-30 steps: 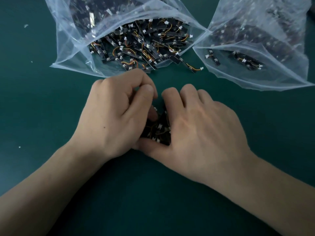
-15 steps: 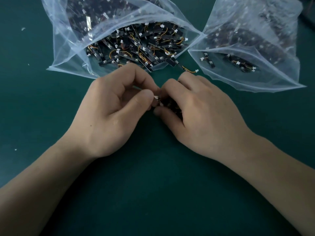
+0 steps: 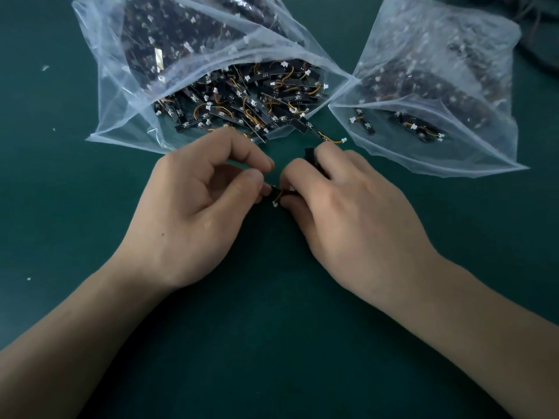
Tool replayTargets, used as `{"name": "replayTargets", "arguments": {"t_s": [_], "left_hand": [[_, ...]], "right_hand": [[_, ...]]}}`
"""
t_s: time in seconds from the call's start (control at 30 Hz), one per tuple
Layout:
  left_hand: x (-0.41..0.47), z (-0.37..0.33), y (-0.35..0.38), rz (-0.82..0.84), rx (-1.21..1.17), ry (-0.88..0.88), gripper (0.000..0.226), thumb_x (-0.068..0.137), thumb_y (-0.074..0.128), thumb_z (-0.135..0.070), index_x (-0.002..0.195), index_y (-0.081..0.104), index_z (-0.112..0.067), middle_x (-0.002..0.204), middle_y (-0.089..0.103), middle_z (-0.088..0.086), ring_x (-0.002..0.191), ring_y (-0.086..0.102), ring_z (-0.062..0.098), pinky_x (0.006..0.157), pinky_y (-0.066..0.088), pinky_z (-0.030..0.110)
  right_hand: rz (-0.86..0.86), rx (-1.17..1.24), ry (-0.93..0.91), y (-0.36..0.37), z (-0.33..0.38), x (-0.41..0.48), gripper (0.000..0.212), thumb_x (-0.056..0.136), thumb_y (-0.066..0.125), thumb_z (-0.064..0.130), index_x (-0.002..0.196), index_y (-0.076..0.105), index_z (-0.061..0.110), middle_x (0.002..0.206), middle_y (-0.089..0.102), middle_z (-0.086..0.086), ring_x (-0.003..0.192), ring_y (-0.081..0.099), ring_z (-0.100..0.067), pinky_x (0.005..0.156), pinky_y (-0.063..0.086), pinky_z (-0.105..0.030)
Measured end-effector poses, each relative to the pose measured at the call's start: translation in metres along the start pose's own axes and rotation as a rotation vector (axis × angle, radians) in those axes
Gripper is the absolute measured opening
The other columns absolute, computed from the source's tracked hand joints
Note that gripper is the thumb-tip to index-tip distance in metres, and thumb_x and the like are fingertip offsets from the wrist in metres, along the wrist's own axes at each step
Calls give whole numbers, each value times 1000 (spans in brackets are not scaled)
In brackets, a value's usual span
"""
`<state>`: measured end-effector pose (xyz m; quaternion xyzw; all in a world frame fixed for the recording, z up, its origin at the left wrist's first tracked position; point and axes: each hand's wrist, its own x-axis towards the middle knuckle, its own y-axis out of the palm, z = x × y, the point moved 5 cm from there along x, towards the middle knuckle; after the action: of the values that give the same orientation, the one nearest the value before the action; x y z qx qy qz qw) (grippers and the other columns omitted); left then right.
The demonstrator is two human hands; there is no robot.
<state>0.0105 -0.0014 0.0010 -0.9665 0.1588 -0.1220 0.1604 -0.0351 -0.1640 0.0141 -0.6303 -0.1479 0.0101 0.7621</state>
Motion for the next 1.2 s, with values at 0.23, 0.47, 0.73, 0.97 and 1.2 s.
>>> {"name": "replayTargets", "arguments": {"t_s": [0.23,0.47,0.73,0.97,1.2], "left_hand": [[1,0,-1,13,50,0,15,94,58,-31,103,69,-33,98,77,-2,85,75,33,78,61,58],[0,-5,-1,1,87,5,15,93,58,-33,102,69,-29,103,74,-1,87,69,40,77,58,60],[-3,-10,3,26,199,17,18,94,60,-22,106,68,-33,107,71,-9,97,68,15,84,53,21],[-5,-17,4,31,287,18,18,91,62,-20,106,71,-25,105,71,-8,97,67,11,81,47,12],[-7,-19,3,6,317,14,18,93,64,-19,108,72,-26,102,71,-11,93,67,8,78,48,11]], "right_hand": [[37,47,3,4,-3,2,21,92,74,6,107,62,15,96,46,-2,78,45,-23,59,39,-35],[46,-57,-30,-4,-4,-4,12,93,73,10,99,66,17,92,53,-3,80,53,-25,62,45,-36],[135,10,-64,-2,-4,0,16,98,61,3,110,58,14,102,51,-6,85,47,-25,74,44,-39],[145,-22,-47,-11,0,-6,38,94,15,14,105,52,14,95,50,-5,79,42,-23,71,34,-36],[190,-28,-22,-10,-1,-3,40,96,13,20,113,49,13,95,53,-5,78,50,-25,72,45,-42]]}}
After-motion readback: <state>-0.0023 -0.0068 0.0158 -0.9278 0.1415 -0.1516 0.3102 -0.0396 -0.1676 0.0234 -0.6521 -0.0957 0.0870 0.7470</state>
